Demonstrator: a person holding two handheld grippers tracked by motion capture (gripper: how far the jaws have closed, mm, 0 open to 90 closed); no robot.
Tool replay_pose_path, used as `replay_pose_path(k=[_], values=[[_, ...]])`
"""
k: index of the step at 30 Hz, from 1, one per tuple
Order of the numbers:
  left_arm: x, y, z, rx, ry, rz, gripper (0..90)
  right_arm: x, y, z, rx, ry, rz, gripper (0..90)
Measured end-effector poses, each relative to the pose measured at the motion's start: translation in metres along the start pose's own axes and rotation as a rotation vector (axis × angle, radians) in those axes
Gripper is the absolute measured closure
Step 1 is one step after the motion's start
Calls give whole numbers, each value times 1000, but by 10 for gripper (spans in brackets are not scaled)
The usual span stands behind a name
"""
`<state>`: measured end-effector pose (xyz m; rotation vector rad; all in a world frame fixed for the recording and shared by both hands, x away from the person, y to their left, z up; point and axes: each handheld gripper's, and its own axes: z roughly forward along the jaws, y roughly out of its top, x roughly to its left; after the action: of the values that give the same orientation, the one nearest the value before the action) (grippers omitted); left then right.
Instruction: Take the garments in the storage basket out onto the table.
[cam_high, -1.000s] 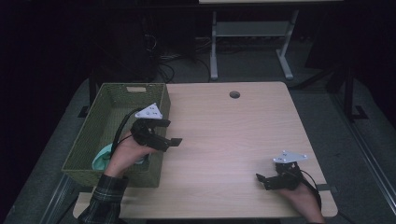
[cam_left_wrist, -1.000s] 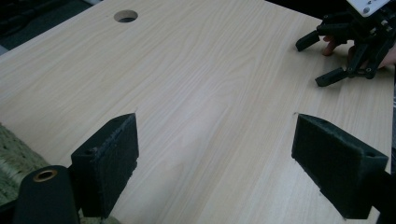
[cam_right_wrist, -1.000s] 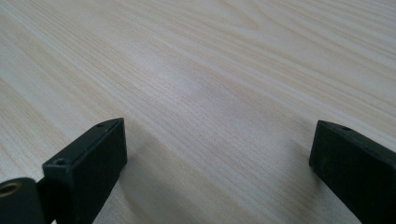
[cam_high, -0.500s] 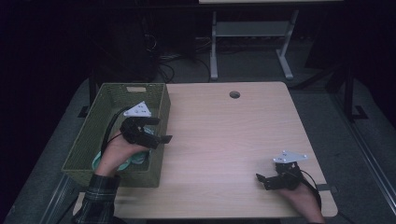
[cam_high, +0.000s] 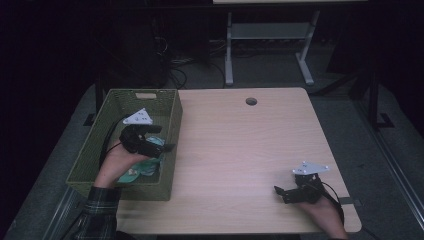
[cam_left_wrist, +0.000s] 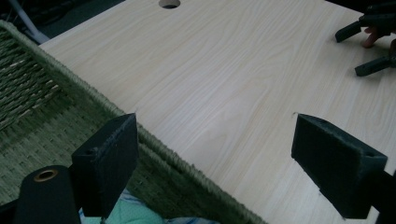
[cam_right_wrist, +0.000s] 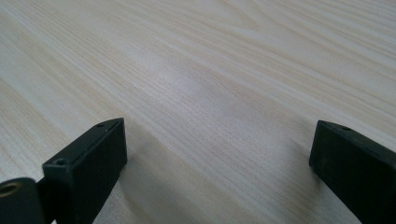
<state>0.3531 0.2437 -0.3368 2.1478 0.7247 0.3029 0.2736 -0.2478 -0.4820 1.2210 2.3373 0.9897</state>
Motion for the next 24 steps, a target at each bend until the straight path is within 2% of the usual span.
replay_pose_path(k=[7, 10, 24], values=[[7, -6, -5, 6, 24, -3, 143, 0, 0, 0, 0, -1, -1, 37], [11, -10, -5, 24, 36, 1, 143, 0, 0, 0, 1, 0, 0, 37], [33, -29, -9, 53, 76, -31, 143, 0, 0, 0, 0, 2, 0, 37]])
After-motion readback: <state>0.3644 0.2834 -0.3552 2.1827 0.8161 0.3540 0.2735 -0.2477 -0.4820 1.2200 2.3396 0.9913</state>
